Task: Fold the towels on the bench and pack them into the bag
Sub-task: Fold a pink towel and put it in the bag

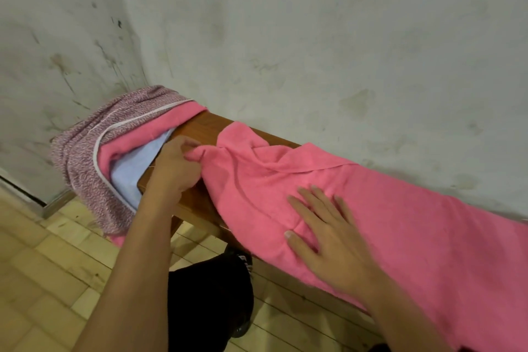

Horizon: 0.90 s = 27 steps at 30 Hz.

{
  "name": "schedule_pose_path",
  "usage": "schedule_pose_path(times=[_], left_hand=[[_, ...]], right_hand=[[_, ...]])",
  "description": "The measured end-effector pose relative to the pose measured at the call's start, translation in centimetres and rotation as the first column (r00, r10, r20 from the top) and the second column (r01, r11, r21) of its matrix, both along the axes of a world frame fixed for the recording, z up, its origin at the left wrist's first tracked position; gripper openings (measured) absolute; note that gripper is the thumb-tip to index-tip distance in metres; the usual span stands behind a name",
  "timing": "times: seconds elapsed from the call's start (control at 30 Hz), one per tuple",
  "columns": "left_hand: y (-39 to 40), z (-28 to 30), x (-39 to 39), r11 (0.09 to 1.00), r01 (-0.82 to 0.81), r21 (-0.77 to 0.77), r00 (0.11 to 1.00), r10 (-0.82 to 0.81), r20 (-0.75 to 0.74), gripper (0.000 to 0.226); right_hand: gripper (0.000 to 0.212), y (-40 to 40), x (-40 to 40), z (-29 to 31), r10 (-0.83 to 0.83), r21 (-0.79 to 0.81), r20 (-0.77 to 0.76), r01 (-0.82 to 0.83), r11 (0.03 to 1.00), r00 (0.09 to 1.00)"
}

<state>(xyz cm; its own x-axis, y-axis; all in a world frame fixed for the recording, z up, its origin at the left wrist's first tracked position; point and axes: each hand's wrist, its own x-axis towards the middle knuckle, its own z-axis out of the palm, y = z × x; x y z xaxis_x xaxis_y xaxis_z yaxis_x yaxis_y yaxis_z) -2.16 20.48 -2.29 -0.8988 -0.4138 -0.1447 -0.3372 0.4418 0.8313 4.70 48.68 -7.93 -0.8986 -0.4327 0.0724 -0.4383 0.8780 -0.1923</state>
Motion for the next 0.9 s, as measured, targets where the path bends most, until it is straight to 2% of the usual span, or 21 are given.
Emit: schedule_pose_path(times=[0.07, 0.13, 0.2, 0.27, 0.33, 0.37, 0.43, 0.5, 0.57, 0.63, 0.67, 0.7, 0.8, 0.83, 0.9], left_hand=[[-0.6, 0.2, 0.0, 0.984, -0.081, 0.157, 0.995, 0.090, -0.046, 0.046], [-1.1, 0.4, 0.1, 0.955, -0.177, 0.239, 0.979, 0.196, -0.055, 0.046], [-1.7, 0.6, 0.5, 0.966, -0.229, 0.118, 0.968, 0.239, -0.077, 0.037], [-2.7, 0.5, 1.3, 0.967, -0.235, -0.102, 0.970, 0.226, -0.090, 0.031], [-4.0, 0.2, 1.8, 0.914, -0.134, -0.382, 0.983, 0.171, 0.066, 0.023], [-4.6, 0.2, 1.9, 0.892, -0.058, -0.448, 0.972, 0.153, 0.178, 0.021], [-5.1, 0.1, 2.1, 0.890, 0.093, -0.447, 0.923, 0.091, 0.373, 0.040], [-4.4, 0.0, 2.4, 0.879, 0.185, -0.440, 0.904, 0.023, 0.428, 0.069], [-3.0, 0.0, 2.3, 0.833, 0.203, -0.514, 0.934, -0.007, 0.357, 0.063], [-1.8, -0.1, 1.5, 0.810, 0.228, -0.540, 0.960, -0.094, 0.265, 0.033], [-1.3, -0.3, 1.1, 0.830, 0.242, -0.503, 0.965, -0.153, 0.211, 0.024], [-0.9, -0.6, 0.6, 0.855, 0.265, -0.446, 0.963, -0.217, 0.157, 0.027], [-0.6, -1.9, 0.0, 0.900, 0.329, -0.284, 0.944, -0.315, 0.096, 0.062], [-0.7, -2.3, -0.2, 0.897, 0.314, -0.310, 0.949, -0.298, 0.100, 0.061], [-1.1, -3.0, -0.7, 0.885, 0.226, -0.407, 0.973, -0.227, 0.046, 0.036]], right_hand=[[0.069, -0.1, 0.0, 0.0, -0.005, 0.057, 0.006, 0.004, 0.998, 1.000], [0.071, -0.1, 0.0, 0.0, -0.023, 0.079, -0.008, 0.023, 0.997, 1.000], [0.071, 0.0, 0.2, -0.1, -0.044, 0.067, -0.012, 0.045, 0.997, 0.999], [0.069, 0.1, 0.3, -0.1, -0.053, 0.024, -0.013, 0.053, 0.998, 0.999], [0.067, 0.1, 0.4, -0.1, -0.048, 0.029, 0.002, 0.048, 0.998, 0.999], [0.066, 0.2, 0.5, -0.1, -0.041, 0.061, 0.014, 0.040, 0.997, 0.999], [0.065, 0.3, 0.7, -0.1, -0.022, 0.112, 0.039, 0.018, 0.994, 0.999], [0.065, 0.3, 0.9, 0.0, -0.019, 0.067, 0.030, 0.017, 0.998, 0.999], [0.063, 0.2, 1.1, 0.3, -0.030, 0.019, -0.003, 0.030, 0.999, 1.000], [0.060, 0.0, 1.0, 0.4, -0.051, -0.028, -0.042, 0.050, 0.998, 0.998], [0.060, -0.1, 0.9, 0.4, -0.062, -0.052, -0.055, 0.059, 0.997, 0.997], [0.061, -0.3, 0.9, 0.5, -0.071, -0.064, -0.061, 0.067, 0.996, 0.996], [0.065, -0.5, 0.7, 0.5, -0.082, -0.066, -0.042, 0.079, 0.995, 0.996], [0.065, -0.4, 0.7, 0.4, -0.083, -0.072, -0.035, 0.080, 0.994, 0.996], [0.064, -0.4, 0.7, 0.4, -0.086, -0.091, -0.034, 0.083, 0.992, 0.996]])
